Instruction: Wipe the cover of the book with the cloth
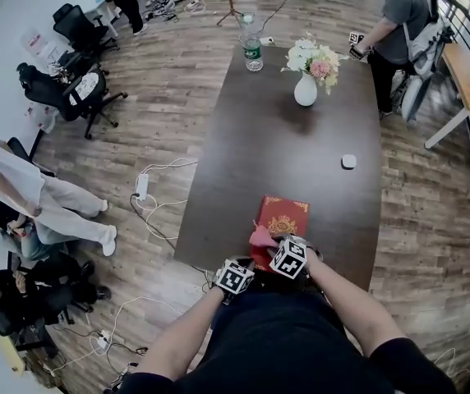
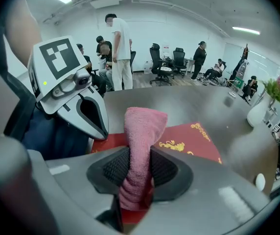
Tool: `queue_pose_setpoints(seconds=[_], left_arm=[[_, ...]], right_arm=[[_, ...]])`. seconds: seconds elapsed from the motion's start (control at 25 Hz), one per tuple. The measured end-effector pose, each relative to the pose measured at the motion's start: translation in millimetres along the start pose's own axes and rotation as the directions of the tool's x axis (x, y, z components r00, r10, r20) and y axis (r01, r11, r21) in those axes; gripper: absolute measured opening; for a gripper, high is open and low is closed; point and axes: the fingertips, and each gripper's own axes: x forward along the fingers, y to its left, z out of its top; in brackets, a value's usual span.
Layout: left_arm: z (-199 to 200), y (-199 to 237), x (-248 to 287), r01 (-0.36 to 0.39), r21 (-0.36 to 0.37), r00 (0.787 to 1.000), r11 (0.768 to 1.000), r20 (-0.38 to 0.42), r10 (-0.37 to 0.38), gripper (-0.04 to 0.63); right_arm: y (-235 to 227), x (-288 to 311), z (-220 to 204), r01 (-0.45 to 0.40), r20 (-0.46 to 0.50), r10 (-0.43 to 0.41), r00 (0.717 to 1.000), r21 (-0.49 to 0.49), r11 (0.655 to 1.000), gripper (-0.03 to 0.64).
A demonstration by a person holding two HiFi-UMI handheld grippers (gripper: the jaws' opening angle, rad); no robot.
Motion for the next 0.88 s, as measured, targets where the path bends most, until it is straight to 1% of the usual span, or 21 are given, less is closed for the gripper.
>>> queue_pose_setpoints(seconds=[0.16,0.28,0.44,0.64,0.72,0.88], left_arm=[[-1.8,-0.7,0.1,0.009,-0.009,1.0,1.0,-0.009,-0.009,-0.005],[-3.2,-0.7,3.9,0.015,-0.013,1.0,1.0,-0.003,-0.015,-0.005],[-4.5,-0.4,2.0,0.014,-0.016,1.0,1.0,-0.01,-0.014,-0.005],[-3.5,-0.7,6.3,0.005,-0.001,1.0,1.0,0.015,-0.005,-0.005],[-4.3,-2.1,4.2,0.004,-0.005,1.0,1.0,0.0,-0.004,-0.005],[-4.2,1.2,1.5,-0.004,-0.014,1.0,1.0,-0.002,0.004,-0.005]], right_arm=[[6.5,13.3,12.6,-0.018,-0.009,0.017,1.0,-0.033,0.999,0.117],[10.3,23.1,21.1,-0.027,-0.008,0.027,1.0,-0.057,0.998,0.117],[16.4,33.2,31.6,-0.044,-0.012,0.043,0.999,-0.068,0.997,0.117],[18.6,48.8,24.4,-0.042,-0.032,0.041,0.999,-0.053,0.998,0.117],[19.1,51.1,21.8,-0.047,-0.03,0.045,0.999,-0.054,0.997,0.117],[20.3,52.5,21.5,-0.049,-0.039,0.046,0.998,-0.065,0.997,0.117]])
